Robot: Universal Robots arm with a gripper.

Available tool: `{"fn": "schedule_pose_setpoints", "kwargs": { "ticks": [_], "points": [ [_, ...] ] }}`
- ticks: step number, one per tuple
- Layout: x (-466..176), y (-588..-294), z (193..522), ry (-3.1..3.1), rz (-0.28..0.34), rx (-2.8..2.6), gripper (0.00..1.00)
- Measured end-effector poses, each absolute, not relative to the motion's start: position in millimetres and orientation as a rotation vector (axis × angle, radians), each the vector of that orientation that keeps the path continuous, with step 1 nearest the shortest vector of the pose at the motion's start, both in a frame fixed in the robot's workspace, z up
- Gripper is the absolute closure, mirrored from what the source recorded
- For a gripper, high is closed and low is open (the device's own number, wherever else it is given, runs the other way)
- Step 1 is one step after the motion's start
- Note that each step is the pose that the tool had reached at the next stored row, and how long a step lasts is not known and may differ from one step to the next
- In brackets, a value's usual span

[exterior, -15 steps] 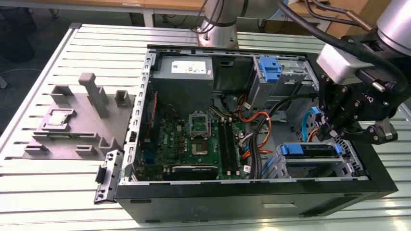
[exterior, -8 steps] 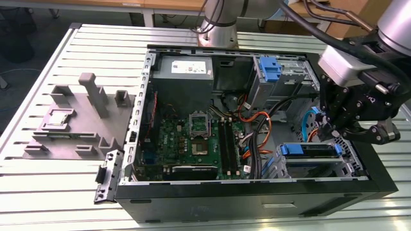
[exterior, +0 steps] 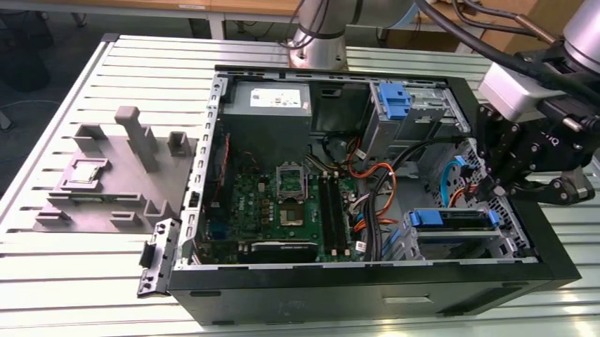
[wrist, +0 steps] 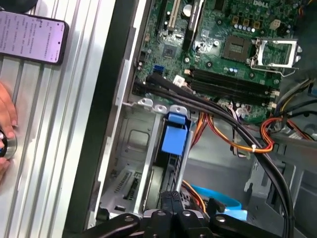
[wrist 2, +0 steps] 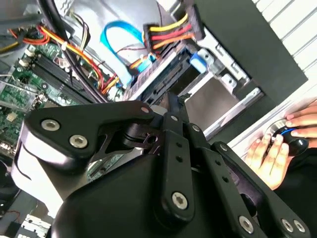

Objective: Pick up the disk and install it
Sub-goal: 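Insert the first disk wire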

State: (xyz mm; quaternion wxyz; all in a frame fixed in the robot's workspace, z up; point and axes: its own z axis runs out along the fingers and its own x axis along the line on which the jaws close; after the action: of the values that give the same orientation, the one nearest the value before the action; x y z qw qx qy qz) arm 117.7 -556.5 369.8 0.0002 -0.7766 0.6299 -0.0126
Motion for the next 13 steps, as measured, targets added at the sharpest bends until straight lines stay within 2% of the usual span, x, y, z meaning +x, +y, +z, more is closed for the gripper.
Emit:
{"fn": "schedule_pose_setpoints", "kwargs": {
  "ticks": [13],
  "points": [
    [127,-544,370,1.906,-0.059,-2.487,0.9]
  ]
}}
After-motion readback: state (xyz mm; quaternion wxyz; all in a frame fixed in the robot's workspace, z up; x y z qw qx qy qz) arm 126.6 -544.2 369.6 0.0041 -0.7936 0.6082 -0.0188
